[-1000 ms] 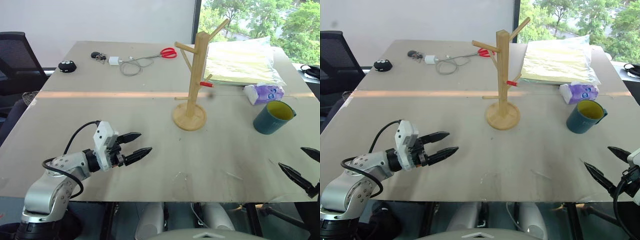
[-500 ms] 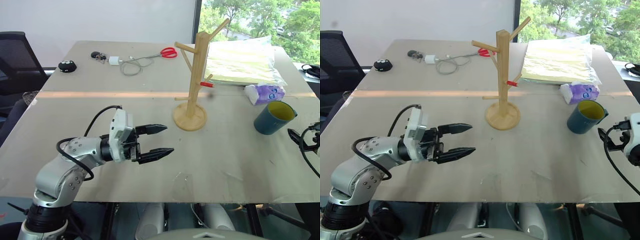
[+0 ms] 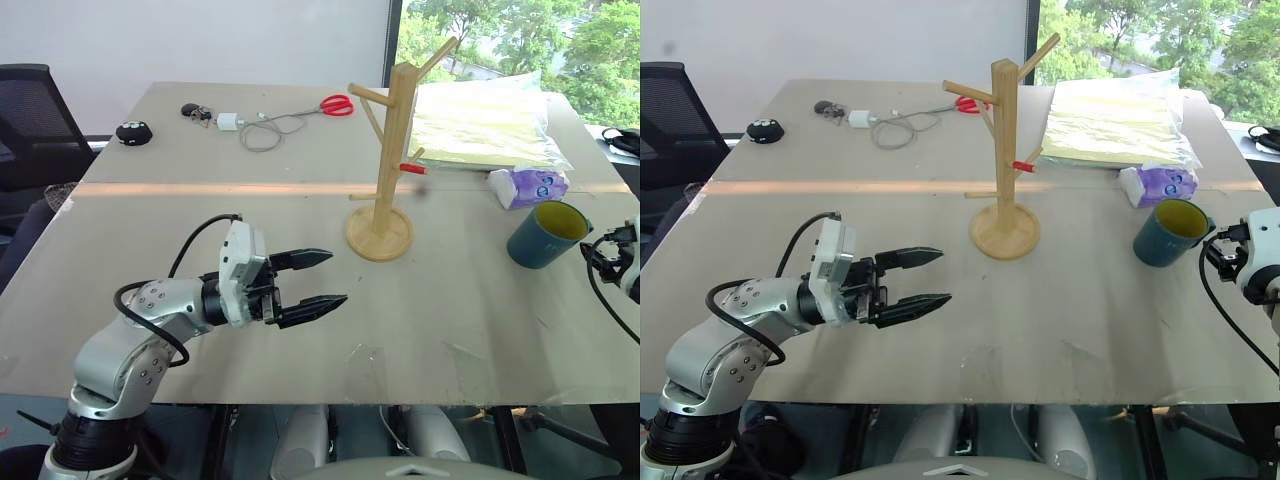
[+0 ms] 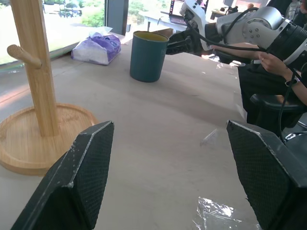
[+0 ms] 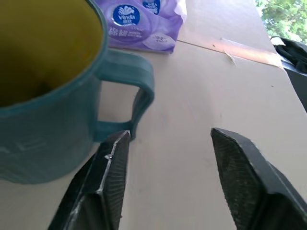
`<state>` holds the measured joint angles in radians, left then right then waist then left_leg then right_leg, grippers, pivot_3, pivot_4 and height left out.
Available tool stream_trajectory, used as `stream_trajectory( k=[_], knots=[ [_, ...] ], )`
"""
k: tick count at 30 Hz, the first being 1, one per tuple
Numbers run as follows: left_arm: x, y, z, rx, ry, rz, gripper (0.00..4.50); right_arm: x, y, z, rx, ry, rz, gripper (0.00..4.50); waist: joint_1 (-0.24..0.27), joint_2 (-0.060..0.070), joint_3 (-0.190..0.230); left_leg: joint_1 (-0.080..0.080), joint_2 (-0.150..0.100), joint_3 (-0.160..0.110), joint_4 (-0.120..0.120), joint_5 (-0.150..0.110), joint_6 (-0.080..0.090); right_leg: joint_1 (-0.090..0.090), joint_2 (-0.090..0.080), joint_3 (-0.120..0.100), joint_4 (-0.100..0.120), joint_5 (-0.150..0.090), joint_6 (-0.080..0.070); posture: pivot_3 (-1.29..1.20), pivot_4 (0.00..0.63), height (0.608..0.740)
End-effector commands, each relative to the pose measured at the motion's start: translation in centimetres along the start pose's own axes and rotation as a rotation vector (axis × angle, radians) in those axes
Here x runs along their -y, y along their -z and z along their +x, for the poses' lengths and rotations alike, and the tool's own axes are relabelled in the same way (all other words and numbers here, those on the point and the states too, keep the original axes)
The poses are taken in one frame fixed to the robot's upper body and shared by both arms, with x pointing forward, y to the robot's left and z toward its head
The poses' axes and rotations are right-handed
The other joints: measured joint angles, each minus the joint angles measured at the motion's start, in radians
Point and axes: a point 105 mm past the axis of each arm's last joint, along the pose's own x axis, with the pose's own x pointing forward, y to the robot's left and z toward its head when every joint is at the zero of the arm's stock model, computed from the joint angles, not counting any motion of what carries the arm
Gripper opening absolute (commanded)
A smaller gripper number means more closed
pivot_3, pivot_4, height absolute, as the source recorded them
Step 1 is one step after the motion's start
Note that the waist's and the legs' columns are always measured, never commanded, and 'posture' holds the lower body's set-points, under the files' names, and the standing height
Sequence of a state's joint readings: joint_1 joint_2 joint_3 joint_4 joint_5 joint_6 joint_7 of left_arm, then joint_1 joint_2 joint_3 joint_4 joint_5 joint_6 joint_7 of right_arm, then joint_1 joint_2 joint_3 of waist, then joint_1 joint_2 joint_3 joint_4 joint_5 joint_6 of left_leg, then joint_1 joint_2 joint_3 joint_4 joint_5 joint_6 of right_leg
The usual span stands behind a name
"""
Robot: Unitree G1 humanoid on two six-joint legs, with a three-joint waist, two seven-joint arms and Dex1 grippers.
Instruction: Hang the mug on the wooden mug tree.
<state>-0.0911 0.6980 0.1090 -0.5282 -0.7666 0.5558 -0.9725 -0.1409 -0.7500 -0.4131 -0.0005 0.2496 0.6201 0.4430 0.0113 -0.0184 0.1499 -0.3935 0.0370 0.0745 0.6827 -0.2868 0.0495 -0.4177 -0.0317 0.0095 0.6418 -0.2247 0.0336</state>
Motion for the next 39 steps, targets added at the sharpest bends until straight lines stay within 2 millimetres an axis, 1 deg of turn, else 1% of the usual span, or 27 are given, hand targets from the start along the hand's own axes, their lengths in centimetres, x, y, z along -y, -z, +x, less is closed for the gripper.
stream_trajectory(
  k=[1, 12, 21, 25, 31, 36, 39],
  knots=[
    [0.4, -0.8, -0.1, 0.02, 0.003, 0.047, 3.84, 0.2, -1.5, 0.0, 0.054, -0.009, -0.017, 2.94, 0.0, 0.0, 0.0, 0.0, 0.0, 0.0, 0.0, 0.0, 0.0, 0.0, 0.0, 0.0, 0.0, 0.0, 0.0, 0.0, 0.15, 0.74],
    [0.7, -0.6, -0.3, 0.022, -0.001, 0.04, 3.84, -0.9, -2.1, 1.8, 0.078, -0.054, 0.001, 2.94, -0.002, 0.0, 0.0, 0.0, 0.0, 0.0, 0.0, 0.0, 0.0, 0.0, 0.0, 0.0, 0.0, 0.0, 0.0, 0.0, 0.15, 0.74],
    [1.0, -0.8, -0.6, 0.033, 0.01, 0.025, 3.84, -2.3, -2.7, 3.1, 0.108, -0.096, 0.036, 2.94, -0.003, 0.0, 0.0, 0.0, 0.0, 0.0, 0.0, 0.0, 0.0, 0.0, 0.0, 0.0, 0.0, 0.0, 0.0, 0.0, 0.15, 0.74],
    [1.1, -0.9, -0.6, 0.033, 0.009, 0.028, 3.84, -2.5, -2.9, 3.2, 0.117, -0.105, 0.044, 2.94, -0.002, 0.0, 0.0, 0.0, 0.0, 0.0, 0.0, 0.0, 0.0, 0.0, 0.0, 0.0, 0.0, 0.0, 0.0, 0.0, 0.15, 0.74],
    [1.0, -0.9, -0.6, 0.032, 0.002, 0.029, 3.84, -4.1, -3.6, 2.5, 0.133, -0.175, 0.046, 2.94, -0.002, 0.0, 0.0, 0.0, 0.0, 0.0, 0.0, 0.0, 0.0, 0.0, 0.0, 0.0, 0.0, 0.0, 0.0, 0.0, 0.15, 0.74],
    [1.0, -0.9, -0.5, 0.031, 0.001, 0.029, 3.84, -5.8, -3.5, 1.7, 0.106, -0.227, 0.045, 2.94, -0.002, 0.0, 0.0, 0.0, 0.0, 0.0, 0.0, 0.0, 0.0, 0.0, 0.0, 0.0, 0.0, 0.0, 0.0, 0.0, 0.15, 0.74],
    [0.9, -0.9, -0.5, 0.029, 0.0, 0.029, 3.84, -6.2, -4.0, 1.5, 0.12, -0.223, 0.042, 2.94, -0.002, 0.0, 0.0, 0.0, 0.0, 0.0, 0.0, 0.0, 0.0, 0.0, 0.0, 0.0, 0.0, 0.0, 0.0, 0.0, 0.15, 0.74]
  ],
)
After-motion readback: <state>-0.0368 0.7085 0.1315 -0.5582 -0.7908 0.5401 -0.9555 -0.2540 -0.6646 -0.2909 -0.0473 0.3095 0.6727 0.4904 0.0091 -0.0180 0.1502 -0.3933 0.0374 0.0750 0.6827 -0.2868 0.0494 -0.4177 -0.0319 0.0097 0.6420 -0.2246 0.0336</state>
